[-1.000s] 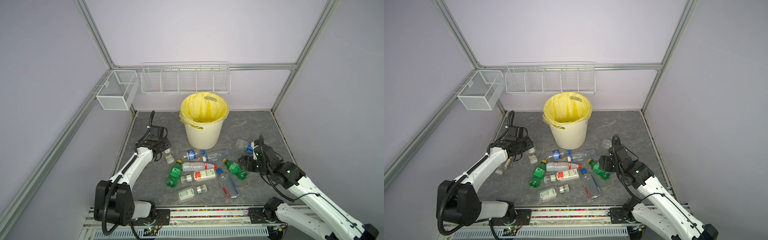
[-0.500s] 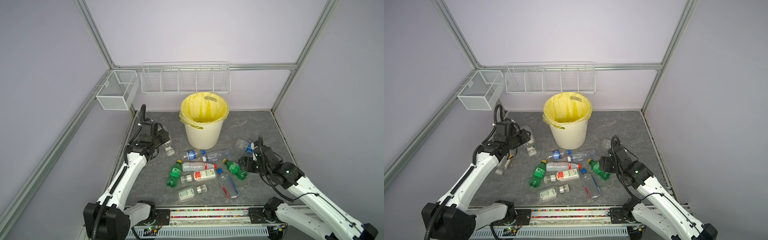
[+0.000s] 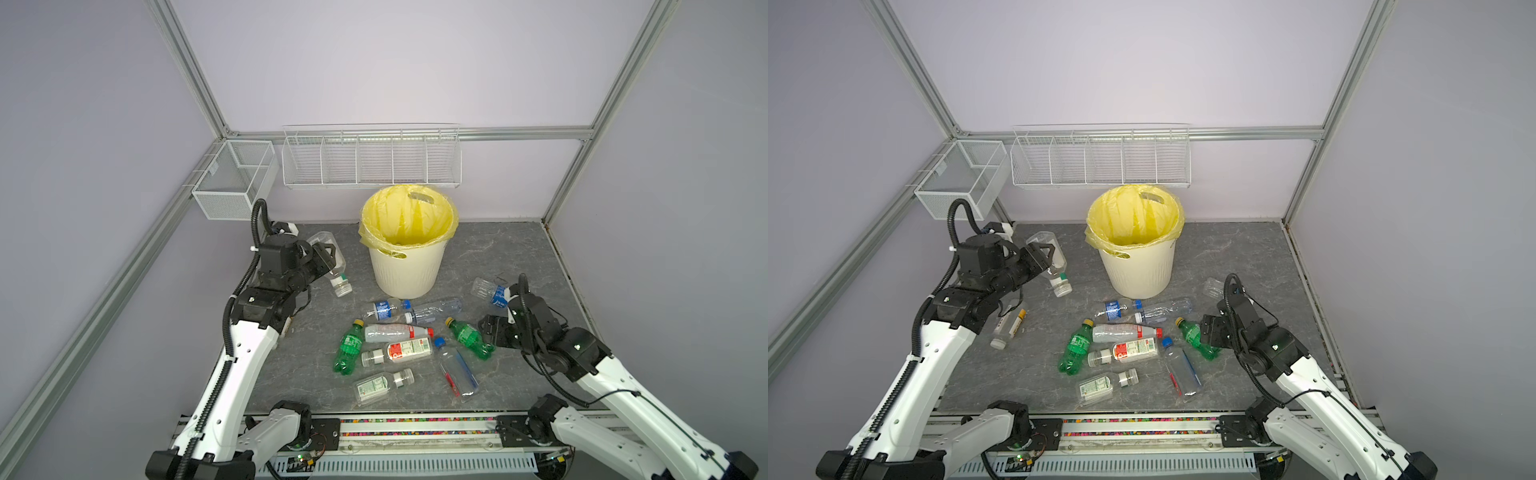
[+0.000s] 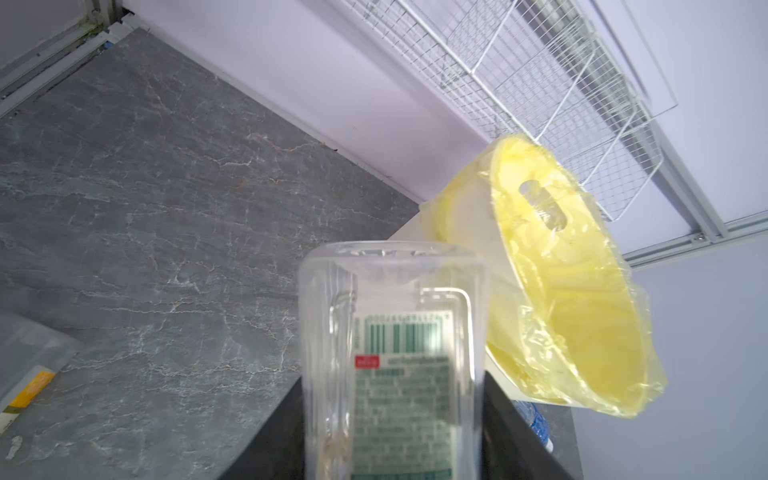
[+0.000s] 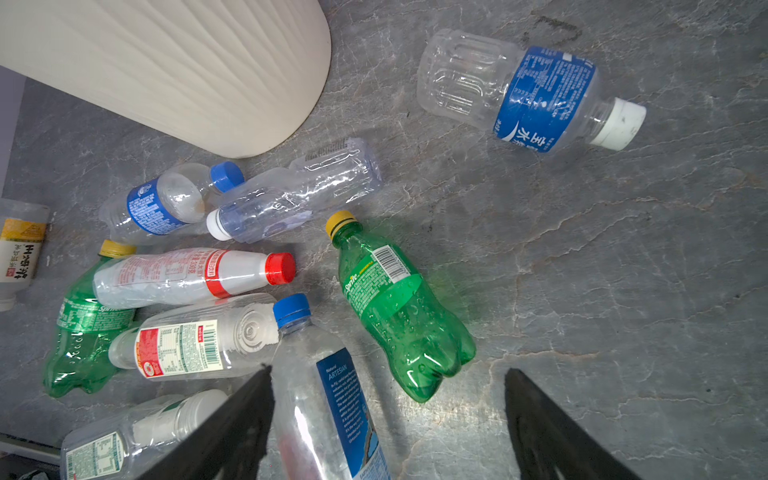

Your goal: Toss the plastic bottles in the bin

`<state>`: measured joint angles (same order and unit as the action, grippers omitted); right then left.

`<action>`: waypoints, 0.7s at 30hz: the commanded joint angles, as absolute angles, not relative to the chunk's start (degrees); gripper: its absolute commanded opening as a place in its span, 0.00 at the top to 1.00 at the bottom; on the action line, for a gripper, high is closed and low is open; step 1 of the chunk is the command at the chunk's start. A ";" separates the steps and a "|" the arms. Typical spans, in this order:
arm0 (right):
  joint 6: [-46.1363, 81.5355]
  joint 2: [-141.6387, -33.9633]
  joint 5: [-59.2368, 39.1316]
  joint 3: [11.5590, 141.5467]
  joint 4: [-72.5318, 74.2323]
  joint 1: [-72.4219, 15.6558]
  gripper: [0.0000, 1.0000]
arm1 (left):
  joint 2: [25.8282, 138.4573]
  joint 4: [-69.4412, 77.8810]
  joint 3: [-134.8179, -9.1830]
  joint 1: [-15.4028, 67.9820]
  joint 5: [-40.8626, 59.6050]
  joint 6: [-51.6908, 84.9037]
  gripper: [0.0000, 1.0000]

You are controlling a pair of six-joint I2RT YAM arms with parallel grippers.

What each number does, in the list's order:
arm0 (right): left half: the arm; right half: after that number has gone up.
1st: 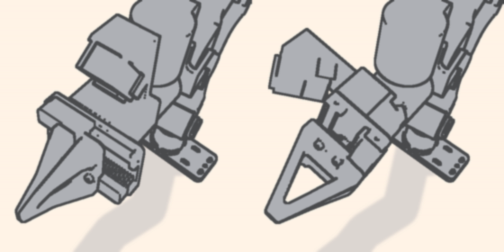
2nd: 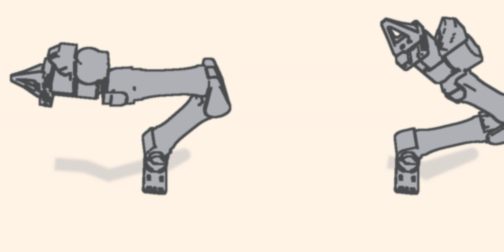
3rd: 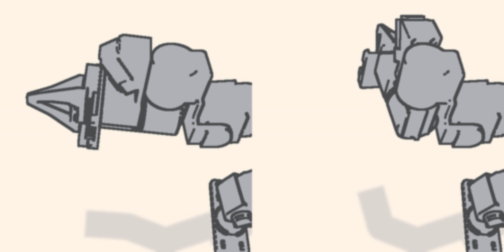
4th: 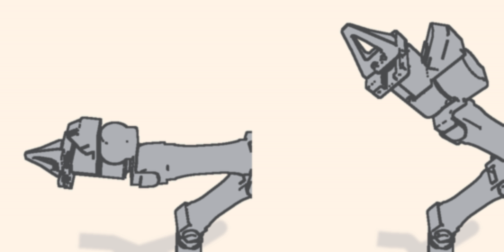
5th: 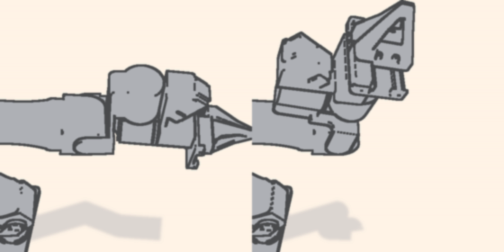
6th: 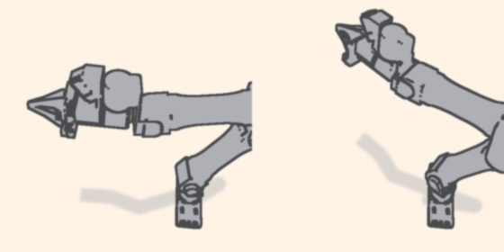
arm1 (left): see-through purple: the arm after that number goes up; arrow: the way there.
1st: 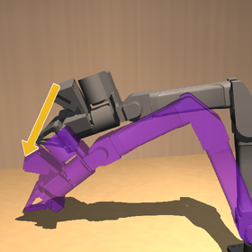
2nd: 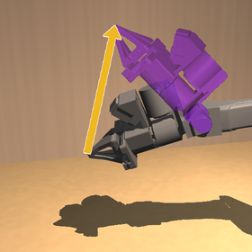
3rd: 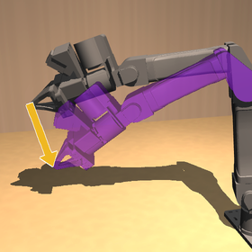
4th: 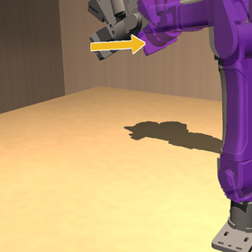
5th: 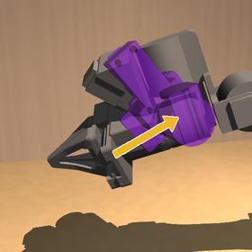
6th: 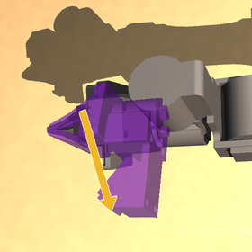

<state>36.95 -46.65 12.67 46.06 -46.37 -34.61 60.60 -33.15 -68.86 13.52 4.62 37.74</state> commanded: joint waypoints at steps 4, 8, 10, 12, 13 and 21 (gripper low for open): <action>38.69 -46.34 13.55 44.93 -46.79 -34.71 0.12 | 60.22 -32.68 -75.23 13.35 8.81 39.29 0.45; 38.87 -46.63 13.49 44.88 -46.41 -34.67 0.12 | 59.39 -32.26 -75.62 13.35 9.59 39.90 0.45; 38.94 -46.60 13.49 44.78 -46.58 -34.67 0.12 | 58.47 -32.08 -74.64 13.36 9.64 40.29 0.45; 39.07 -46.48 13.45 44.53 -46.75 -34.67 0.12 | 57.69 -32.16 -73.71 13.28 9.67 40.64 0.45; 39.07 -46.27 13.58 44.44 -46.80 -34.71 0.12 | 57.36 -32.24 -73.20 13.32 9.75 40.85 0.45; 39.09 -45.33 14.11 43.43 -46.58 -34.70 0.12 | 55.51 -29.54 -69.79 13.33 11.97 43.37 0.46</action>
<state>37.78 -46.02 12.88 44.42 -46.48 -34.61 56.12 -31.55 -70.59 13.52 10.57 41.60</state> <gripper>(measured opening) 0.878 0.546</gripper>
